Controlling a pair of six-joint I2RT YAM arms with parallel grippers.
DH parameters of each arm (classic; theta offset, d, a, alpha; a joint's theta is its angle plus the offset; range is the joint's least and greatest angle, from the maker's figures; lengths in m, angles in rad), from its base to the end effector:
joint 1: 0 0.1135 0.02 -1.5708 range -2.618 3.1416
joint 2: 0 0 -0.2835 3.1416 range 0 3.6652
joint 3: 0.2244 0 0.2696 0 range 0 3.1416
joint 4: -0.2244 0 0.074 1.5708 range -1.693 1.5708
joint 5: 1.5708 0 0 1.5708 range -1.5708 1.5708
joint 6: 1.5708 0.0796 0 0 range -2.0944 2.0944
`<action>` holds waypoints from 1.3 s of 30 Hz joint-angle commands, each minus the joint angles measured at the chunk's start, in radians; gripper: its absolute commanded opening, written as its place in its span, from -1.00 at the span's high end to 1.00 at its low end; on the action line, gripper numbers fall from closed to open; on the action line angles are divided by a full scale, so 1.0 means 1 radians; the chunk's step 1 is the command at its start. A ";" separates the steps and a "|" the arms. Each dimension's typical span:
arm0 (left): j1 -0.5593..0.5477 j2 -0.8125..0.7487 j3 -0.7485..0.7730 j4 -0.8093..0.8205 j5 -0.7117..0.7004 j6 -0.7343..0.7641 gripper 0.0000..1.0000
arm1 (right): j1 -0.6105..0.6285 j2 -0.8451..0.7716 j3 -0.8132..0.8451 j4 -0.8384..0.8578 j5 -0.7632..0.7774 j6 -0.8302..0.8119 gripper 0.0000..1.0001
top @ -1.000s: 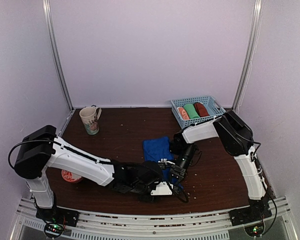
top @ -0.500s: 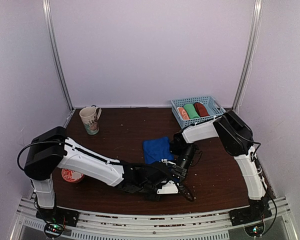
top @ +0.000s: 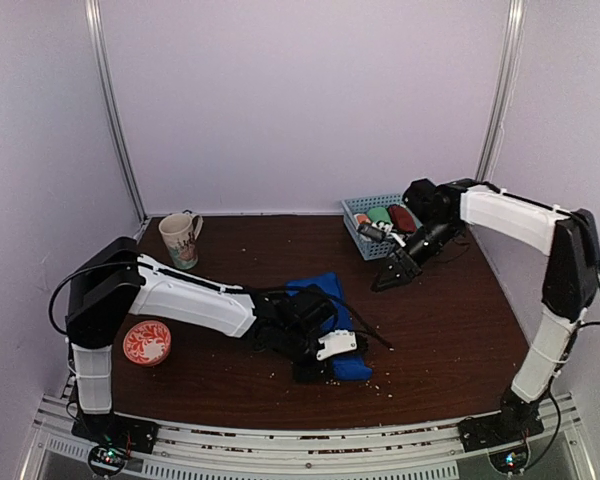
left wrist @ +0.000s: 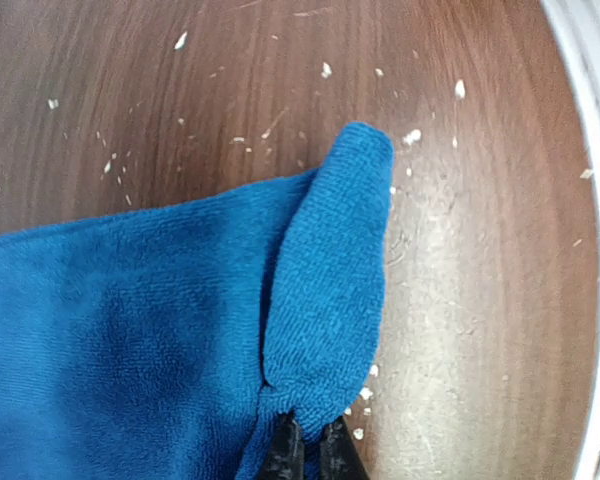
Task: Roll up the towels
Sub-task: Roll the towel at the center of the board.
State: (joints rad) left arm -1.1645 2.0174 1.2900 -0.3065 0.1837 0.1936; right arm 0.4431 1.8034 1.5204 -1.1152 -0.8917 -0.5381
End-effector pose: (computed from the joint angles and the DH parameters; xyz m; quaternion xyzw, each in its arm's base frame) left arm 0.1671 -0.4251 0.1084 0.6219 0.7319 -0.2015 0.1923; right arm 0.3129 0.2171 0.2514 -0.4563 0.7754 0.4254 0.0981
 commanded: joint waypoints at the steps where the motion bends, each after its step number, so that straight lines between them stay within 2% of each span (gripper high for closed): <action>1: 0.087 0.072 0.012 -0.097 0.434 -0.212 1.00 | -0.070 -0.234 -0.149 0.350 0.081 0.173 0.16; 3: 0.127 0.097 0.018 -0.084 0.548 -0.280 1.00 | -0.076 -0.302 -0.198 0.377 0.039 0.166 0.12; 7: 0.204 0.095 -0.039 0.078 0.725 -0.483 1.00 | -0.054 -0.354 -0.241 0.274 -0.073 0.019 0.12; 11: 0.253 0.076 -0.087 0.215 0.789 -0.673 1.00 | 0.029 -0.379 -0.296 0.233 0.007 -0.083 0.17; 18: 0.262 0.047 -0.167 0.480 0.848 -0.975 1.00 | 0.269 -0.362 -0.425 0.361 0.243 -0.091 0.21; 26: 0.271 0.019 -0.184 0.433 0.770 -1.004 1.00 | 0.438 -0.297 -0.543 0.613 0.432 -0.037 0.10; 32: 0.273 0.011 -0.217 0.470 0.739 -1.032 1.00 | 0.519 -0.231 -0.586 0.776 0.567 0.023 0.09; 39: 0.273 -0.004 -0.250 0.536 0.721 -1.079 1.00 | 0.539 -0.148 -0.563 0.796 0.594 0.015 0.10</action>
State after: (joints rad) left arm -0.8982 2.0575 1.0603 0.1413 0.9226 -0.8406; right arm 0.9726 1.6184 0.9382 -0.3679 -0.3435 -0.5304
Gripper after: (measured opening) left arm 0.019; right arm 0.455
